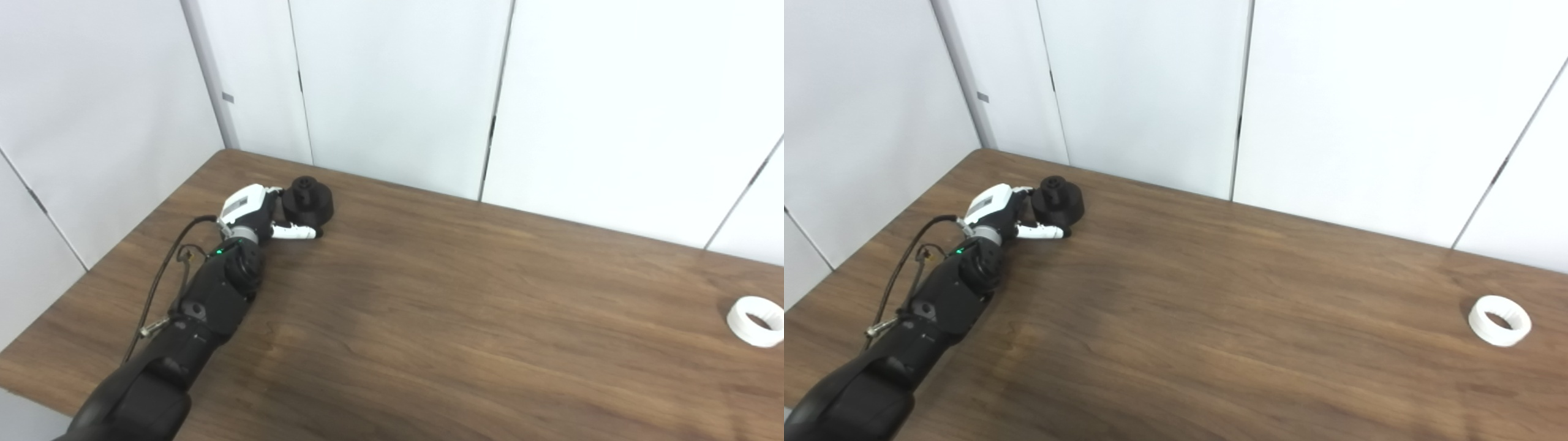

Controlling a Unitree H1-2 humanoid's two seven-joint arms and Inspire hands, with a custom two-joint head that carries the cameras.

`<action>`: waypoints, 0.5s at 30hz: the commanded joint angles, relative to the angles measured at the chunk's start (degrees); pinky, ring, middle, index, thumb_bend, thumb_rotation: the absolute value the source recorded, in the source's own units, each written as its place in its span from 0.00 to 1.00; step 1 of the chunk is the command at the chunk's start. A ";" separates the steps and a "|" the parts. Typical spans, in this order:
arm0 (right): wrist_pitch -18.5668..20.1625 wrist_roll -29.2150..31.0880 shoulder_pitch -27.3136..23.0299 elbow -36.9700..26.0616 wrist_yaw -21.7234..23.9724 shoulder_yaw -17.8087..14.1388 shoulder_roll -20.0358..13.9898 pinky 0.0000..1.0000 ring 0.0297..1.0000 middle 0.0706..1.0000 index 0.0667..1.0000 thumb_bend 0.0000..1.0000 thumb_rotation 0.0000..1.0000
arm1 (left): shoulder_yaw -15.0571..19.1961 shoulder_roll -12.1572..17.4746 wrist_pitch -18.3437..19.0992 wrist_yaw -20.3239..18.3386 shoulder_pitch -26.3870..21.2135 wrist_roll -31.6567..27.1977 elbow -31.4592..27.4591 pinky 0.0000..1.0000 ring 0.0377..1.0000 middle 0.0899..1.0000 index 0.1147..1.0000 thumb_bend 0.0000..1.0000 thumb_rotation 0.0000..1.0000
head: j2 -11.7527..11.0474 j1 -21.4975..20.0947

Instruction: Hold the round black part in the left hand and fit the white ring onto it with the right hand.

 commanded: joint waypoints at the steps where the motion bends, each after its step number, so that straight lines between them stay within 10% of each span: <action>1: -2.43 0.09 0.14 -2.36 -0.45 -0.06 -0.12 1.00 1.00 0.94 0.92 0.63 1.00 | -0.24 1.05 -0.04 1.30 -4.05 1.12 -0.35 1.00 1.00 0.95 0.87 1.00 0.50 | 0.06 -0.03; 15: -3.52 -1.35 2.00 -3.25 -0.21 0.46 -0.43 1.00 0.99 0.94 0.91 0.65 1.00 | -1.64 0.03 -0.23 2.38 -5.93 0.72 3.10 1.00 1.00 0.95 0.87 1.00 0.52 | 0.03 -0.38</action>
